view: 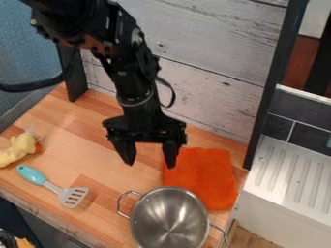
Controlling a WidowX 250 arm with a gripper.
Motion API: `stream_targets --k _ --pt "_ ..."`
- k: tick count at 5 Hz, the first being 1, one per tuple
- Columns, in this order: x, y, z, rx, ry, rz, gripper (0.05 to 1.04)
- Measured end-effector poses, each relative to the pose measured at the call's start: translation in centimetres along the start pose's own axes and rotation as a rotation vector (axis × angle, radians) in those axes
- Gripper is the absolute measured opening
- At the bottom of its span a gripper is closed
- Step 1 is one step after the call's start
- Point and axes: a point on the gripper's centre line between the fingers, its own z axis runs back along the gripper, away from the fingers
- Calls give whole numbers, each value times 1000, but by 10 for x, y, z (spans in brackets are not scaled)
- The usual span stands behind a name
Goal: Put a siver pot from the right side of the table to the left side
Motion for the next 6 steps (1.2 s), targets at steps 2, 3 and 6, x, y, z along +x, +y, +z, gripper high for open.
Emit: stream_targets --k 2,3,6 --pt "-11 -16 -34 11 119 -161 999" --pt "-16 -23 -41 -3 131 -198 999" --pt "-24 -27 -54 18 167 -207 678"
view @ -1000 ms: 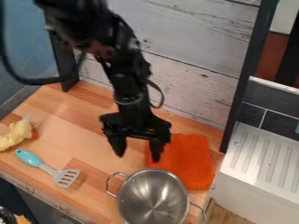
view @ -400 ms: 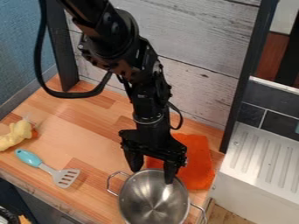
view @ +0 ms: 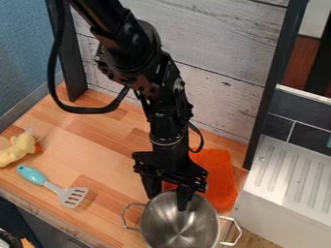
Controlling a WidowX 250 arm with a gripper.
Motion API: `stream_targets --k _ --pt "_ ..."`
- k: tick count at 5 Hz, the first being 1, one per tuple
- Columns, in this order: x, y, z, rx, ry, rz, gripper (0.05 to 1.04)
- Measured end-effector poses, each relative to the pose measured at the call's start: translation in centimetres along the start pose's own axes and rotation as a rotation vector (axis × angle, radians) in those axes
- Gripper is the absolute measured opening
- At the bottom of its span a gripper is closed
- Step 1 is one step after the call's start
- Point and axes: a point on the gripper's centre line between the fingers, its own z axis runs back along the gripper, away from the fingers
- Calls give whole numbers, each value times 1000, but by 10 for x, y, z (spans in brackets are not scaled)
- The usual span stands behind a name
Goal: Put a siver pot from the right side of the table to the left side
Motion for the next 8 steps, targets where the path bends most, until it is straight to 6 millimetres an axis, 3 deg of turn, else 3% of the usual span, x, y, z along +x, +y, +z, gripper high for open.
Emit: stream_targets --k 1,2,3,5,7,8 --pt "-2 3 -4 22 23 14 381" --pt "-1 3 -4 29 15 32 197" --pt "-1 4 -3 37 13 34 124" --pt "-10 1 13 28 -64 28 80" --pt "-20 -1 47 20 -189 146 63" --pt "-21 24 62 9 -245 298 63"
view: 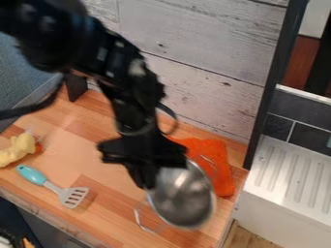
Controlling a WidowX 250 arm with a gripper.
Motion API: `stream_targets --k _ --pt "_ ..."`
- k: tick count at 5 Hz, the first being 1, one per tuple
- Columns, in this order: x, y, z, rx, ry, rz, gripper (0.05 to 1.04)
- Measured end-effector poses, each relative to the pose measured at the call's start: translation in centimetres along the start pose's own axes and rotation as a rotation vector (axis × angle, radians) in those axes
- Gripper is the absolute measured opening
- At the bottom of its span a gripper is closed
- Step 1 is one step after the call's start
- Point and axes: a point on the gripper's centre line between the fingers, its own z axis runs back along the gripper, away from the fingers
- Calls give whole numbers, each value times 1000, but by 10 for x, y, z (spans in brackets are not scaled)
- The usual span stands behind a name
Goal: Put a siver pot from the right side of the table to the left side
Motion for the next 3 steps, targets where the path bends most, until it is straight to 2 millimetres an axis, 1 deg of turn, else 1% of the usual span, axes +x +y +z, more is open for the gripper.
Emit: stream_targets --k 1,2,3 --pt "12 29 10 36 -42 122 63" --pt "18 56 13 69 -59 267 63" --pt "24 68 18 112 -86 507 63"
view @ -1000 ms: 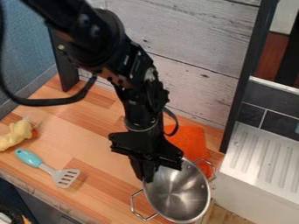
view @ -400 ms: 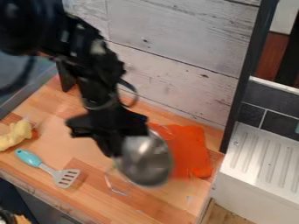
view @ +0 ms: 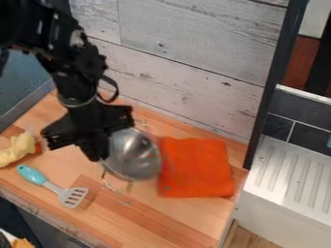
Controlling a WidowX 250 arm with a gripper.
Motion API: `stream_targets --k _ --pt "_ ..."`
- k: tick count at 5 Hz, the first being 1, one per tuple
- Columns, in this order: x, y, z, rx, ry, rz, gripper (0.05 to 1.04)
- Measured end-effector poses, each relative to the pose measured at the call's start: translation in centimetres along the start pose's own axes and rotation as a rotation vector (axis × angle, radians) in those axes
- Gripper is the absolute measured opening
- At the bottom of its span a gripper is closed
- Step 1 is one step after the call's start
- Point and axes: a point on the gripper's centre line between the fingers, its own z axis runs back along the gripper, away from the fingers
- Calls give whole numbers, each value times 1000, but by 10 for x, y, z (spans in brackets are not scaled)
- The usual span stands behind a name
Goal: Put a siver pot from the right side of the table to the left side
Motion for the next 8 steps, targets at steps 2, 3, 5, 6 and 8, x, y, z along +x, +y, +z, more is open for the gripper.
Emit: stream_targets --k 2,3,5,6,8 --pt "31 20 0 53 -71 327 63" --pt "50 36 -4 57 -119 438 60" --pt "71 59 -30 60 -189 620 60" --pt "76 58 -44 44 -203 640 60" --pt "85 51 -65 24 -193 647 60"
